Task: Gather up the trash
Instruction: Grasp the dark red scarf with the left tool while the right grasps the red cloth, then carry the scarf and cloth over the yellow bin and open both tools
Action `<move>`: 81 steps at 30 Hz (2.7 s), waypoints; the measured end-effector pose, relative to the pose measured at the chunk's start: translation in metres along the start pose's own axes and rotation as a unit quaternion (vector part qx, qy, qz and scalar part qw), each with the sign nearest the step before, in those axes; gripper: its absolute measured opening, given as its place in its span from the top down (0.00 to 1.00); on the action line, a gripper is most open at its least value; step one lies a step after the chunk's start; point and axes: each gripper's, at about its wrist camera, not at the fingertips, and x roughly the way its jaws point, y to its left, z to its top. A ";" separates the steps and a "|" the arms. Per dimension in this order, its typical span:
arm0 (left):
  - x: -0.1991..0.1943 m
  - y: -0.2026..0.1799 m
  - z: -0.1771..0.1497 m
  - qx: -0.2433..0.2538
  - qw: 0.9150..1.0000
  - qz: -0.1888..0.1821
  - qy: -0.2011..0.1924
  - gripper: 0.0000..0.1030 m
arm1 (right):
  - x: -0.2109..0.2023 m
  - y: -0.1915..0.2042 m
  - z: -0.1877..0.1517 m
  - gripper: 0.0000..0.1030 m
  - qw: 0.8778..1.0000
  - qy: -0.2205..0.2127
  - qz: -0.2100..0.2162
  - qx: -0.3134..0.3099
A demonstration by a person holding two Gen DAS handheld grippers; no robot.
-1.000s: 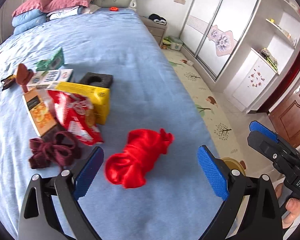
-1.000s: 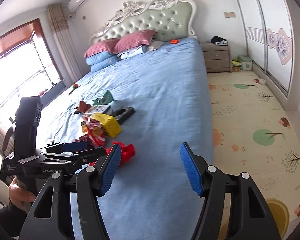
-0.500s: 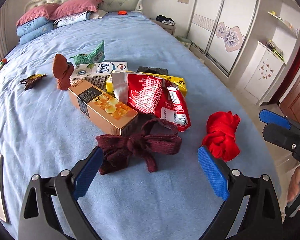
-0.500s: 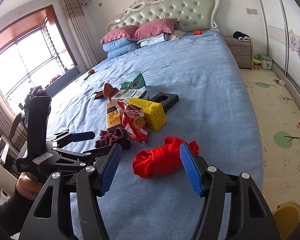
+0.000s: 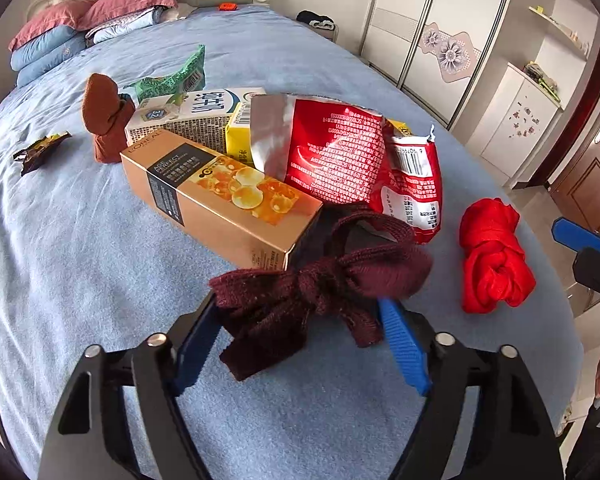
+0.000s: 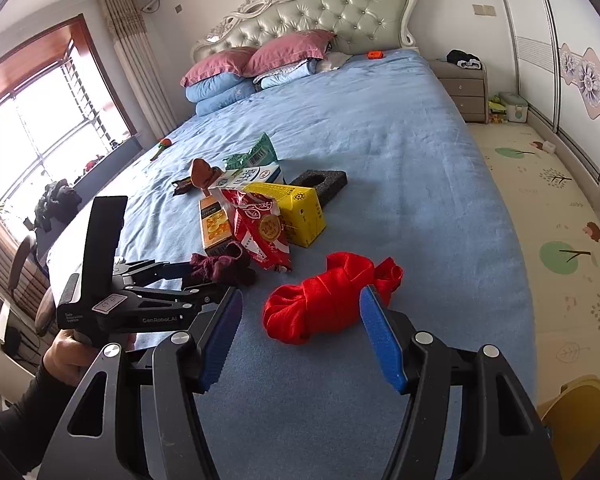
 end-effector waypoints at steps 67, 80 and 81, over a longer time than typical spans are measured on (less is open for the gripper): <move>-0.020 -0.197 -0.012 0.052 0.977 -0.207 -0.002 0.81 | -0.106 -0.184 -0.064 0.65 0.970 -0.076 -0.117 0.201; 0.067 -0.368 -0.012 0.143 0.949 -0.260 0.105 0.81 | -0.177 -0.294 -0.151 0.65 0.936 -0.063 -0.197 0.285; 0.073 -0.380 -0.014 0.150 0.947 -0.261 0.114 0.81 | -0.181 -0.300 -0.157 0.65 0.933 -0.062 -0.203 0.290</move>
